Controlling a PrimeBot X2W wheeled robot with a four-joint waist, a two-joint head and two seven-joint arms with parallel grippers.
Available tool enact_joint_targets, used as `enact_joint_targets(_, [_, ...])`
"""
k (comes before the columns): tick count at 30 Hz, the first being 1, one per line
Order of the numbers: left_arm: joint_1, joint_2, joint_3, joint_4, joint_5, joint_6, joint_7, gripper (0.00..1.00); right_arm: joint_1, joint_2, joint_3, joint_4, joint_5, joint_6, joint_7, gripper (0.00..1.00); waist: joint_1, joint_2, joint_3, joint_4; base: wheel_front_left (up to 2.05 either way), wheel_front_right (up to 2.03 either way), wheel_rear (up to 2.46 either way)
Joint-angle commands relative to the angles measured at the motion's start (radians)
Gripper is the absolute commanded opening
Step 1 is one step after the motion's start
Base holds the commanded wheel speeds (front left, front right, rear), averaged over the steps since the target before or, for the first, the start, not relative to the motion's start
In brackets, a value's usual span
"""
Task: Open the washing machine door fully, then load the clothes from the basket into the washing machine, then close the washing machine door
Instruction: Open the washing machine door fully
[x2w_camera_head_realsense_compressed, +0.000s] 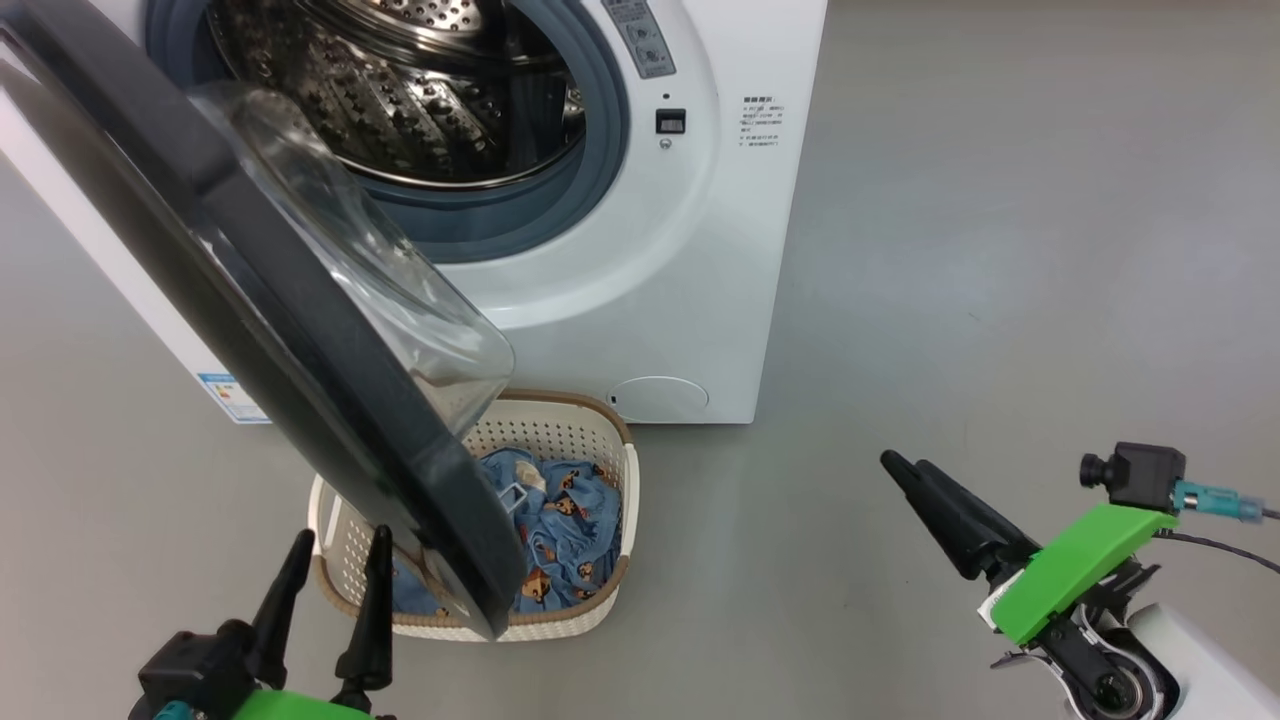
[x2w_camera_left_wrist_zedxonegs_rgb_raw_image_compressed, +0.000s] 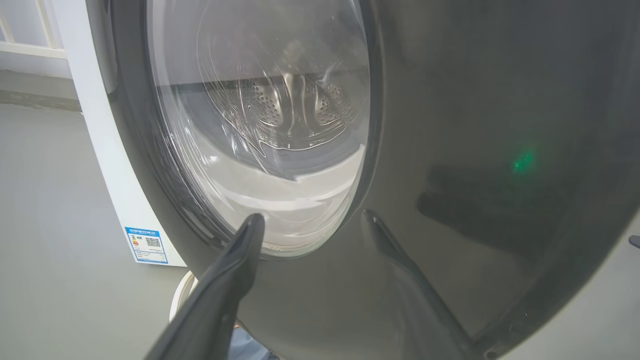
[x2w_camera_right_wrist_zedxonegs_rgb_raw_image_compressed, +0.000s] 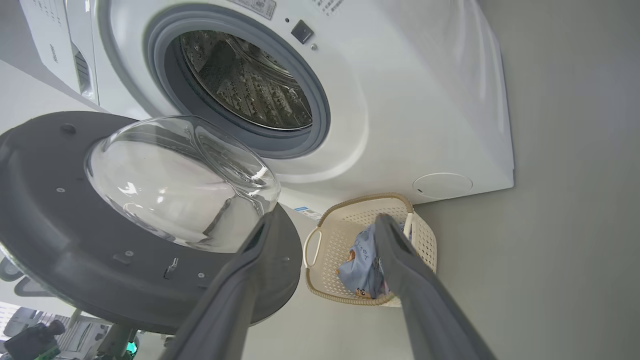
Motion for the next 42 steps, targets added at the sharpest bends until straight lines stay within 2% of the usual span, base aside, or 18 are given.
enact_joint_targets(1, [-0.011,0.021,0.039,-0.025,0.008,-0.002,-0.006,1.0,0.022,-0.032,0.039,-0.001,-0.037,0.002,-0.086,1.0,0.0,0.0,-0.006,0.002,0.0,0.0,0.0])
enact_joint_targets(7, [-0.002,0.021,0.042,-0.021,0.009,-0.002,-0.006,1.0,0.023,-0.065,0.113,0.078,-0.1,0.002,-0.237,1.0,0.0,0.0,-0.021,0.005,0.0,0.0,0.0])
enact_joint_targets(13, [0.006,0.022,0.047,-0.021,0.011,-0.002,-0.006,1.0,0.015,-0.069,0.12,0.132,-0.159,0.002,-0.275,1.0,0.0,0.0,-0.03,0.006,0.0,0.0,0.0])
enact_joint_targets(23, [0.001,0.022,0.053,-0.024,0.013,-0.002,-0.006,1.0,0.079,0.009,-0.205,0.077,-0.481,0.002,-0.277,1.0,0.0,0.0,-0.025,0.007,0.0,0.0,0.0])
enact_joint_targets(27, [-0.002,0.022,0.054,-0.025,0.014,-0.002,-0.006,1.0,0.123,0.047,-0.3,0.04,-0.612,0.002,-0.277,1.0,0.0,0.0,-0.022,0.009,0.0,0.0,0.0])
enact_joint_targets(32, [-0.005,0.02,0.055,-0.025,0.013,-0.002,-0.006,1.0,0.174,0.078,-0.354,0.03,-0.734,0.002,-0.277,1.0,0.0,0.0,-0.018,0.011,0.0,0.0,0.0])
enact_joint_targets(42, [-0.018,0.023,0.058,-0.025,0.012,-0.002,-0.006,1.0,0.221,0.121,-0.406,0.064,-0.829,0.002,-0.278,1.0,0.0,0.0,-0.002,0.011,0.0,0.0,0.0])
